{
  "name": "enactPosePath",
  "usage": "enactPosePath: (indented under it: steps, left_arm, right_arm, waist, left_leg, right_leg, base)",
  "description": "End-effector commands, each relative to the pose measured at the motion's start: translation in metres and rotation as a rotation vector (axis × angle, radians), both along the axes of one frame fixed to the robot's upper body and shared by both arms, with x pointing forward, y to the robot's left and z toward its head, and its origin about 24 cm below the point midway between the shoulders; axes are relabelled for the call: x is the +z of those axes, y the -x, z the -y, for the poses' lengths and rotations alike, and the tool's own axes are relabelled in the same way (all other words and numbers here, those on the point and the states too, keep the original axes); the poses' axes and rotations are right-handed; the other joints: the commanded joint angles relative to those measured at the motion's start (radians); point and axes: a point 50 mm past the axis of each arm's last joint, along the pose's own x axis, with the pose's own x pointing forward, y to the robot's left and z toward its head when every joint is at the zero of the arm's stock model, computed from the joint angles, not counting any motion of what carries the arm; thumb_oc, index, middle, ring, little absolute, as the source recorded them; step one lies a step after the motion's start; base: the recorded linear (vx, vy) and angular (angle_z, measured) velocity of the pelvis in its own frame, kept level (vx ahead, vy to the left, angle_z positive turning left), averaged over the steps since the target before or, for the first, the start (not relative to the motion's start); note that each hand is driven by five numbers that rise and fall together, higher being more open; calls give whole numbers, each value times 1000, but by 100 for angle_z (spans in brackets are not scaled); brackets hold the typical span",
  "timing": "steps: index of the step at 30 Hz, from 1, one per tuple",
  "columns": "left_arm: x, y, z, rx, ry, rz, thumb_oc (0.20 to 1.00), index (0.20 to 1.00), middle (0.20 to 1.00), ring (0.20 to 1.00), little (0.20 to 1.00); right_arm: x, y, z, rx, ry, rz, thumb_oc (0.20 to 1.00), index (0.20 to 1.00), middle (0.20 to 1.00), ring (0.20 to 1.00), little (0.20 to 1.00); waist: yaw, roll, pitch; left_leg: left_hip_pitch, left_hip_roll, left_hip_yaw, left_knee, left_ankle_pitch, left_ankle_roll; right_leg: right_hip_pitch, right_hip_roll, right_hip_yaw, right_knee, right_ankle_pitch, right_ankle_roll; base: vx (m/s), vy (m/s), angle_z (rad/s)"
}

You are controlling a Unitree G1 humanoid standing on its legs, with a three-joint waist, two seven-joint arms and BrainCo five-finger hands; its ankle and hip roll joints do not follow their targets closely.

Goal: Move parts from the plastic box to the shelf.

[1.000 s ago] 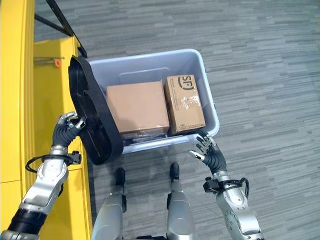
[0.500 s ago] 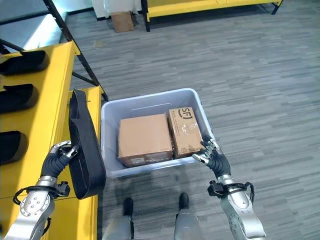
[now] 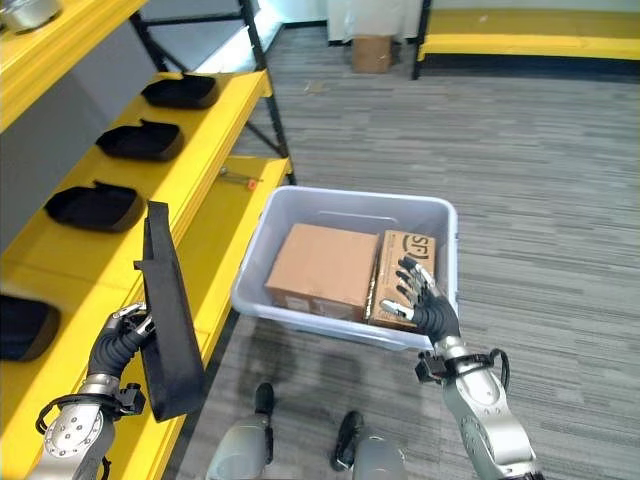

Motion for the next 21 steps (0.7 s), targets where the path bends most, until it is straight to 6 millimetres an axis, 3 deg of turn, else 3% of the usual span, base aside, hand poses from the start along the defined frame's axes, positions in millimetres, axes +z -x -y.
enactPosePath:
  steps: [1,4,9,18,20,21]
  left_arm:
    - [48,-13,3,-48,-47,257,200,200,200,200,200]
    - [50,-16,4,-54,-58,267,200,200,200,200,200]
    - [52,-15,6,-56,-93,275,200,200,200,200,200]
    - [54,-12,0,-36,-150,271,200,200,200,200,200]
    - [57,-11,0,-40,-185,275,200,200,200,200,200]
    - [57,-11,0,-40,-185,275,200,200,200,200,200]
  right_arm:
    - [8,6,-2,-7,-42,73,1000,1000,1000,1000,1000]
    - [6,7,-2,-19,-55,66,1000,1000,1000,1000,1000]
    - [3,10,0,-44,-72,59,1000,1000,1000,1000,1000]
    - [0,9,-6,-30,-88,41,1000,1000,1000,1000,1000]
    - [-2,9,-12,-12,-98,34,1000,1000,1000,1000,1000]
    - [-2,9,-12,-12,-98,34,1000,1000,1000,1000,1000]
  waist:
    - [-83,15,-47]
    - [-99,21,-60]
    - [-111,47,-88]
    - [-76,22,-86]
    - [-67,7,-85]
    - [-68,6,-84]
  left_leg:
    - [55,17,60,29,-49,36]
    - [100,13,68,9,-74,32]
    - [161,-13,87,-191,-114,45]
    - [156,-111,43,-247,-165,107]
    - [159,-165,12,-254,-180,142]
    - [160,-167,11,-254,-179,143]
  right_leg:
    - [96,-37,81,-98,-88,136]
    - [102,-51,40,-98,-75,146]
    - [96,-81,-7,-80,-31,174]
    - [106,-169,-33,-101,84,249]
    - [111,-223,-31,-91,125,285]
    - [111,-225,-31,-90,126,287]
  base:
    - [-58,-14,127]
    - [-60,63,122]
    - [-24,137,47]
    - [-31,190,36]
    - [-53,346,5]
    - [-32,226,24]
